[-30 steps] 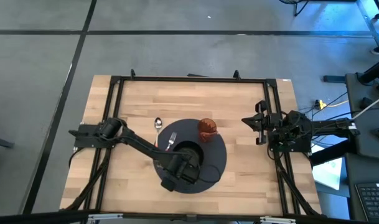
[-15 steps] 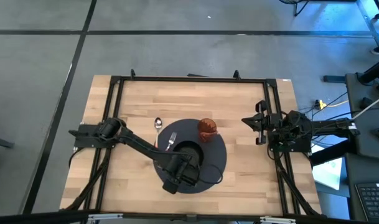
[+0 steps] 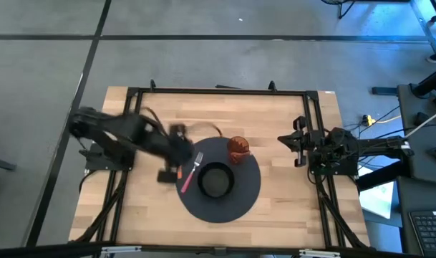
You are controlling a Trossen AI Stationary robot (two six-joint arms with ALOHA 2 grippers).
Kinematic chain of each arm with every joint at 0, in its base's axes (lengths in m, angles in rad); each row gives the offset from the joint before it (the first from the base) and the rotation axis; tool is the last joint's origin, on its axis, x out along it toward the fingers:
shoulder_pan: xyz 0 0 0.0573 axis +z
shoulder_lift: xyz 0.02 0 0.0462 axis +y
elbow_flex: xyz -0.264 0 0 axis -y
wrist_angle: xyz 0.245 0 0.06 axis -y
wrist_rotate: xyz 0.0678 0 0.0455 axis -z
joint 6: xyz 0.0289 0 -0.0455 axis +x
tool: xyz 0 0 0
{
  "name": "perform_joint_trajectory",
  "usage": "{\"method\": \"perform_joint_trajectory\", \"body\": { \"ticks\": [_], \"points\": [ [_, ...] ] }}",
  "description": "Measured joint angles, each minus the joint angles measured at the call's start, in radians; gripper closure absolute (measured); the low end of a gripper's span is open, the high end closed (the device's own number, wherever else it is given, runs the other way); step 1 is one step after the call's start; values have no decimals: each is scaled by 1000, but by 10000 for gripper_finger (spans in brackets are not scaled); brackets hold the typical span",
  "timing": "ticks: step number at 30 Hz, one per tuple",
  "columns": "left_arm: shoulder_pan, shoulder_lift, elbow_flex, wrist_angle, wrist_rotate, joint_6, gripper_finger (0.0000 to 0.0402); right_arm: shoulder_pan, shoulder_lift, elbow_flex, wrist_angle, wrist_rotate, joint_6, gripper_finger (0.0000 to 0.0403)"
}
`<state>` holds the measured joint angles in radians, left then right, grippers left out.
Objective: Pick & Place Utensil
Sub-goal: Put the orange spoon into the black bowl
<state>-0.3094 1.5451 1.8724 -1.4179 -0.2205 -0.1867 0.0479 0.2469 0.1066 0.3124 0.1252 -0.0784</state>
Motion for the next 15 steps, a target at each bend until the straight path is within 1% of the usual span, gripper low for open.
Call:
{"method": "perform_joint_trajectory", "body": {
  "ticks": [2, 5, 7, 9, 11, 12, 14, 15],
  "points": [
    [41, -88, -100, 32, -48, -40, 341, 0, 1, 0, -23, -7, 0, 393],
    [101, -221, -271, 75, -46, -55, 388, 0, 1, 0, -34, -6, 0, 393],
    [142, -282, -394, 121, -18, -39, 395, 0, 1, 0, -36, -6, 0, 393],
    [175, -323, -515, 205, 60, 37, 399, 0, 1, 0, -43, -6, -1, 393],
    [198, -352, -624, 322, 155, 143, 400, 0, 1, 0, -43, -6, -4, 393],
    [208, -365, -672, 388, 182, 174, 400, 0, 1, 0, -42, -6, -4, 393],
    [234, -364, -759, 504, 193, 227, 398, 0, 1, 0, -42, -6, -4, 393],
    [247, -349, -795, 536, 189, 277, 398, 0, 1, 0, -42, -6, -3, 393]
  ]
}}
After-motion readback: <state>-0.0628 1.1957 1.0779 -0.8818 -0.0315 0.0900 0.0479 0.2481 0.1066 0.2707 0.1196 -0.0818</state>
